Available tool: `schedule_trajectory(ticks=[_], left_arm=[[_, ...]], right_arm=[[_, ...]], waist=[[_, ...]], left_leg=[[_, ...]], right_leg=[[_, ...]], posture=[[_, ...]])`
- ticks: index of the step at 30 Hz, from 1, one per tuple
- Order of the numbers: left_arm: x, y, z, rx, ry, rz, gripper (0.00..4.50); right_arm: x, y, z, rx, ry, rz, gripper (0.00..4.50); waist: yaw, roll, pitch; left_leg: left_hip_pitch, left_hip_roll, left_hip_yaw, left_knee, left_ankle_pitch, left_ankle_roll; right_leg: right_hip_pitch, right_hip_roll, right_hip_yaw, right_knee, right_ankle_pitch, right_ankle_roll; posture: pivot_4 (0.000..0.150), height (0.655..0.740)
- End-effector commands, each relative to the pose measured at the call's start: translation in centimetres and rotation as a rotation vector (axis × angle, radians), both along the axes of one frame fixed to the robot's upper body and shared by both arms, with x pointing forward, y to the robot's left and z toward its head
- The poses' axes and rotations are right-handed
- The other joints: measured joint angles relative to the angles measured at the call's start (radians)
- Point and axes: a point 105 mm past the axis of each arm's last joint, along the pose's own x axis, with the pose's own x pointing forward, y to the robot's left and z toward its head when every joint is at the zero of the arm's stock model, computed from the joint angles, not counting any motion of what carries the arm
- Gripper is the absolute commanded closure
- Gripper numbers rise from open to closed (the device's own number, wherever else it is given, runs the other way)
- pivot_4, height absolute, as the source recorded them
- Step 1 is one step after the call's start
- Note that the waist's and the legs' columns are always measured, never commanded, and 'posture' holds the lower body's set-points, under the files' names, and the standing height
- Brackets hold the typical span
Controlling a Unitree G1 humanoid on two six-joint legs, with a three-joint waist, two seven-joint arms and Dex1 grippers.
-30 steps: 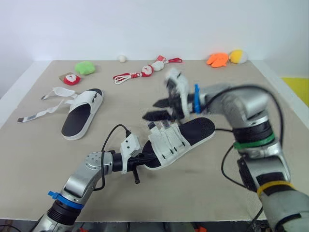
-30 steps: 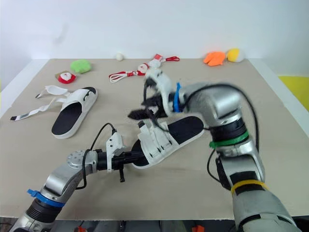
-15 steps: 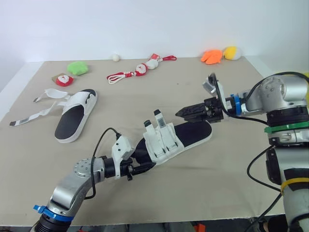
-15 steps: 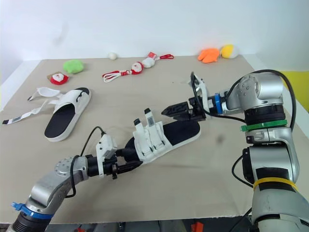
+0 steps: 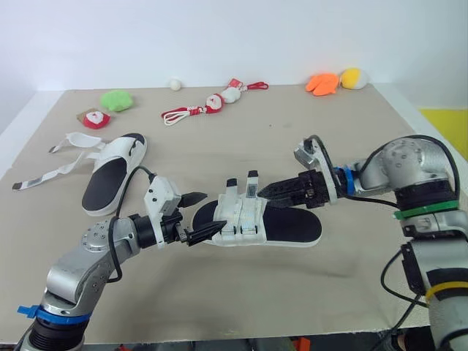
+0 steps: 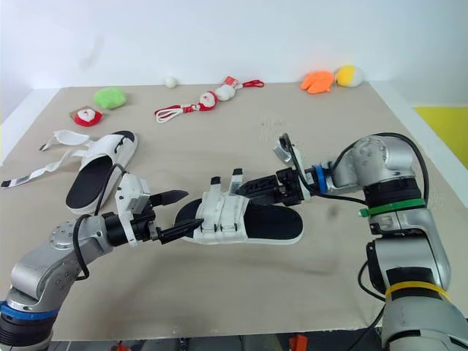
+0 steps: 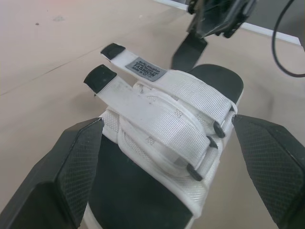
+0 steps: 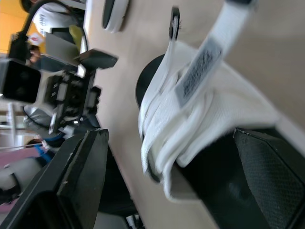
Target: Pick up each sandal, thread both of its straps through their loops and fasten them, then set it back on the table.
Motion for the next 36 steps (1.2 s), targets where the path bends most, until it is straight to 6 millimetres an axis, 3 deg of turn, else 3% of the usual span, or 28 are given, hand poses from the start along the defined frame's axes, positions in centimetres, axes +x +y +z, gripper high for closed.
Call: schedule_trajectory(ticks=[1,11,14,21,22,26,31,34,36], left_arm=[[-0.1,-0.6,1.3,-0.003,-0.07,-0.025,0.06],[0.4,-1.3,1.9,-0.013,-0.091,-0.053,0.06],[0.5,-1.3,2.0,-0.014,-0.095,-0.055,0.0],[1.1,-1.3,2.8,-0.041,-0.118,-0.045,0.0],[1.2,-1.4,3.0,-0.047,-0.12,-0.048,0.0],[1.8,-1.7,3.6,-0.07,-0.129,-0.061,0.0],[2.6,-1.7,4.4,-0.079,-0.146,-0.074,0.0],[3.0,-2.2,4.3,-0.077,-0.147,-0.098,0.0],[3.1,-2.6,4.3,-0.079,-0.147,-0.115,0.0]], right_arm=[[-0.8,0.7,1.0,0.056,-0.019,0.036,0.0],[-0.9,3.0,-0.3,0.105,0.0,-0.009,0.0],[-0.6,3.4,-0.4,0.12,-0.008,-0.042,0.79],[-0.6,3.9,-0.1,0.161,-0.047,-0.114,4.27],[-0.5,4.0,0.2,0.181,-0.062,-0.141,4.48],[1.1,3.5,3.0,0.295,-0.153,-0.347,4.48],[5.3,-1.0,6.3,0.407,-0.231,-0.784,4.48],[7.5,-7.3,8.5,0.541,-0.282,-1.176,4.48],[7.7,-10.8,8.6,0.572,-0.303,-1.36,4.48]], waist=[[0.0,-0.001,0.0],[-0.001,-0.002,0.001],[0.0,-0.002,0.001],[0.0,-0.003,0.002],[0.0,-0.003,0.002],[0.0,-0.003,0.002],[0.0,-0.003,0.002],[0.002,-0.003,0.002],[0.007,-0.003,0.002]], left_leg=[[0.0,0.0,0.0,0.0,0.0,0.0],[0.0,0.001,0.0,0.003,0.001,0.0],[0.0,0.001,0.0,0.003,0.001,0.0],[-0.001,0.001,0.0,0.003,0.001,0.0],[-0.001,0.001,0.0,0.003,0.001,0.0],[-0.001,0.001,-0.001,0.003,0.001,0.0],[-0.001,0.001,-0.001,0.003,0.001,0.0],[-0.001,0.001,-0.001,0.003,0.001,0.0],[-0.002,0.001,-0.001,0.003,0.001,0.0]], right_leg=[[0.0,0.0,0.0,0.0,0.0,0.0],[0.001,0.001,0.0,0.0,0.001,0.001],[0.001,0.002,0.0,0.001,0.001,0.001],[0.0,0.001,0.0,0.0,0.002,-0.001],[0.0,0.001,0.0,0.0,0.002,0.0],[0.0,0.002,0.0,0.001,0.002,0.0],[0.0,0.001,0.0,0.001,0.002,0.002],[0.0,0.001,0.0,0.001,0.002,0.001],[0.0,0.001,0.0,0.0,0.003,0.0]], posture=[[0.15,0.74],[0.15,0.74],[0.15,0.74],[0.15,0.74],[0.15,0.74],[0.15,0.74],[0.15,0.74],[0.15,0.74],[0.15,0.74]])
